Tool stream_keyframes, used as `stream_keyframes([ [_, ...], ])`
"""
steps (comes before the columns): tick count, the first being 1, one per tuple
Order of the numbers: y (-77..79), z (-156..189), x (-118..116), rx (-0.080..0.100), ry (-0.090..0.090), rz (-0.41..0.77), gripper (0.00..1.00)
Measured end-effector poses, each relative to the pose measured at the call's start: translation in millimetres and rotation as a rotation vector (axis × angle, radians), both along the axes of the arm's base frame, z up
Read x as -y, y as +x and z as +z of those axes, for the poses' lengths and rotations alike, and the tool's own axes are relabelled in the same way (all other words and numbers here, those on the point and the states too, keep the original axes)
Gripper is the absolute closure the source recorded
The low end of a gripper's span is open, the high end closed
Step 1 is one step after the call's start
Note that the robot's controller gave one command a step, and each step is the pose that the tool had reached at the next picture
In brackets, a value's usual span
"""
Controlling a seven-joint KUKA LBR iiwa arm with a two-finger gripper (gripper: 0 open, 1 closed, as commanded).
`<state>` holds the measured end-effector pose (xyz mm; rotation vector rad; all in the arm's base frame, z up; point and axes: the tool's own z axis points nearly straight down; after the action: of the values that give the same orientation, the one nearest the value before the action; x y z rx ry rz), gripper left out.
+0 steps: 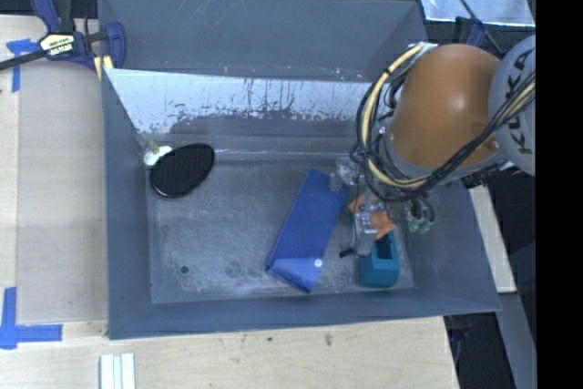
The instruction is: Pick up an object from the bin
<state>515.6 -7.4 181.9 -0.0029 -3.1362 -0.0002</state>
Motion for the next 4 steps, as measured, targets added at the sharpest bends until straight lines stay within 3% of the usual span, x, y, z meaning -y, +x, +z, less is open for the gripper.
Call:
stream_keyframes([
  [1,1.8,4,0,0.009,0.000,0.000,0.00],
  [2,-0.3,19,43,0.009,0.001,0.014,0.00],
  [3,25.6,47,70,0.008,-0.004,-0.068,0.00],
  [4,41.2,39,71,0.015,-0.001,-0.034,0.00],
])
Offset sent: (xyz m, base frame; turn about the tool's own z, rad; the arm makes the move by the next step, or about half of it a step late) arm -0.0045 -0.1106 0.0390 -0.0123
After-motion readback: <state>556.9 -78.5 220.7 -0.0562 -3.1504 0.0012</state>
